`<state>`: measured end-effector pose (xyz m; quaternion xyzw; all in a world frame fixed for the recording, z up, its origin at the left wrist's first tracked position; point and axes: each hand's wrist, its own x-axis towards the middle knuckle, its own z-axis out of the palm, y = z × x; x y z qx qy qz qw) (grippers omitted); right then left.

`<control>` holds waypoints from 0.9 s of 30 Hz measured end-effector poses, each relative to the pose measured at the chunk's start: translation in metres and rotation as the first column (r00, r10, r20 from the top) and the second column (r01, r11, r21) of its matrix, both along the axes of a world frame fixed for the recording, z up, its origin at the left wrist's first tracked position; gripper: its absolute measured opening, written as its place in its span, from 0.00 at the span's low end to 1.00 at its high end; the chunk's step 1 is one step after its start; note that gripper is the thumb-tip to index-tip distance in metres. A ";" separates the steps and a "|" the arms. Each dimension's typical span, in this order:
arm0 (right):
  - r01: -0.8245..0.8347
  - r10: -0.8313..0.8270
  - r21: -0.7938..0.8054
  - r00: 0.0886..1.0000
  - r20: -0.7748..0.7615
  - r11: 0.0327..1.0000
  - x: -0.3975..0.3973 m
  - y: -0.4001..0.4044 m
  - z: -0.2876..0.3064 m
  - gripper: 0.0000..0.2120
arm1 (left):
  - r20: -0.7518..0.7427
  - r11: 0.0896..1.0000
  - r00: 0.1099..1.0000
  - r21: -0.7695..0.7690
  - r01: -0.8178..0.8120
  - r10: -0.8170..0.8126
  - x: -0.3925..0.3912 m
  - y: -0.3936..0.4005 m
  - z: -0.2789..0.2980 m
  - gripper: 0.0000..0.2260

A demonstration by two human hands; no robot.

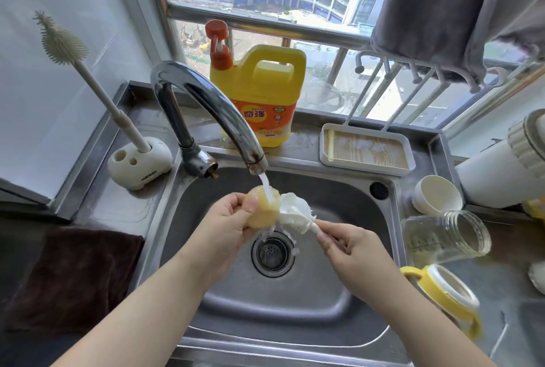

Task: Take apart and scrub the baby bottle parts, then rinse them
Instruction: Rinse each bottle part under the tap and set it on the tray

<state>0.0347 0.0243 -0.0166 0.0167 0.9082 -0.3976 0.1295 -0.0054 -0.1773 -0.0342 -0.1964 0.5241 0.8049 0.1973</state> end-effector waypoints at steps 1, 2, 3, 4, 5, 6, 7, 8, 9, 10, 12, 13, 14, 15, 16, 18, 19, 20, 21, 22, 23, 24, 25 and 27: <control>0.009 -0.009 0.025 1.000 -0.010 1.000 -0.001 0.001 0.000 0.10 | 0.005 1.000 1.000 -0.031 0.005 -0.005 0.001 -0.001 -0.001 0.03; 0.020 -0.018 0.039 0.999 -0.033 0.999 -0.003 0.001 0.001 0.11 | 0.008 0.999 1.000 -0.043 0.011 -0.010 0.003 -0.002 0.000 0.03; 0.026 -0.023 0.038 0.998 -0.064 0.999 -0.004 0.000 0.001 0.11 | 0.010 0.999 1.000 -0.037 0.012 -0.012 0.003 -0.001 0.000 0.03; 0.021 -0.018 0.033 0.995 -0.097 0.999 -0.005 -0.003 0.001 0.12 | 0.013 1.000 1.000 -0.017 0.003 -0.003 0.003 0.000 0.002 0.03; 0.007 -0.004 0.026 0.992 -0.123 1.000 -0.005 -0.007 0.001 0.12 | 0.018 1.000 1.000 0.009 -0.019 0.019 0.002 0.001 0.004 0.03; -0.018 0.022 0.030 0.989 -0.146 0.999 -0.002 -0.011 -0.001 0.12 | 0.025 0.999 0.999 0.027 -0.044 0.043 0.001 0.002 0.006 0.03; -0.046 0.053 0.046 0.985 -0.163 0.998 0.001 -0.013 -0.003 0.12 | 0.035 0.998 0.998 0.021 -0.061 0.060 0.000 0.003 0.008 0.03; -0.066 0.077 0.071 0.982 -0.170 0.995 0.005 -0.014 -0.005 0.12 | 0.044 0.998 0.997 -0.015 -0.060 0.061 -0.001 0.003 0.008 0.03; -0.067 0.083 0.096 0.981 -0.174 0.993 0.007 -0.012 -0.007 0.14 | 0.052 0.997 0.998 -0.059 -0.045 0.048 0.000 0.003 0.007 0.04; -0.052 0.071 0.110 0.982 -0.174 0.993 0.007 -0.010 -0.009 0.14 | 0.059 0.995 0.998 -0.091 -0.028 0.033 0.001 0.004 0.005 0.05; -0.025 0.041 0.094 0.985 -0.169 0.995 0.005 -0.008 -0.009 0.13 | 0.068 0.995 0.997 -0.099 -0.020 0.027 0.003 0.005 0.004 0.06; -0.043 0.060 0.102 0.984 -0.167 0.994 0.004 -0.009 -0.010 0.12 | 0.067 0.996 0.997 -0.088 -0.033 0.039 0.003 0.004 0.004 0.06; -0.081 0.102 0.138 0.982 -0.156 0.987 0.006 -0.010 -0.009 0.12 | 0.063 0.995 0.997 -0.082 -0.050 0.055 0.002 0.003 0.004 0.05; -0.123 0.148 0.179 0.979 -0.137 0.976 0.007 -0.010 -0.008 0.13 | 0.056 0.995 0.996 -0.081 -0.060 0.064 0.002 0.002 0.005 0.05; -0.148 0.175 0.213 0.978 -0.117 0.966 0.008 -0.008 -0.008 0.14 | 0.052 0.995 0.997 -0.084 -0.061 0.065 0.002 0.001 0.004 0.05; -0.109 0.134 0.220 0.986 -0.104 0.969 0.006 -0.002 -0.009 0.13 | 0.061 0.994 0.997 -0.100 -0.041 0.047 0.003 0.001 0.004 0.05; -0.076 0.101 0.201 0.988 -0.115 0.977 0.005 -0.003 -0.008 0.13 | 0.071 0.994 0.997 -0.100 -0.034 0.042 0.004 0.002 0.003 0.07; -0.061 0.086 0.185 0.988 -0.131 0.981 0.004 -0.006 -0.006 0.13 | 0.081 0.995 0.996 -0.089 -0.038 0.046 0.004 0.003 0.004 0.08; -0.069 0.094 0.176 0.986 -0.136 0.982 0.005 -0.008 -0.006 0.13 | 0.089 0.996 0.994 -0.073 -0.051 0.058 0.003 0.003 0.005 0.08; -0.093 0.117 0.176 0.985 -0.128 0.980 0.007 -0.010 -0.006 0.13 | 0.088 0.996 0.993 -0.059 -0.068 0.073 0.003 0.002 0.007 0.07; -0.118 0.139 0.185 0.985 -0.106 0.976 0.009 -0.009 -0.007 0.14 | 0.083 0.996 0.993 -0.045 -0.083 0.087 0.001 0.001 0.008 0.06; -0.131 0.149 0.202 0.986 -0.077 0.971 0.011 -0.006 -0.007 0.14 | 0.076 0.995 0.992 -0.029 -0.096 0.098 0.001 -0.001 0.009 0.04; -0.121 0.136 0.211 0.989 -0.056 0.970 0.011 -0.003 -0.009 0.13 | 0.069 0.994 0.992 -0.020 -0.103 0.104 0.000 -0.002 0.010 0.04; -0.048 0.059 0.171 0.996 -0.063 0.984 0.009 0.000 -0.009 0.12 | 0.059 0.994 0.993 -0.035 -0.104 0.106 -0.001 -0.001 0.012 0.04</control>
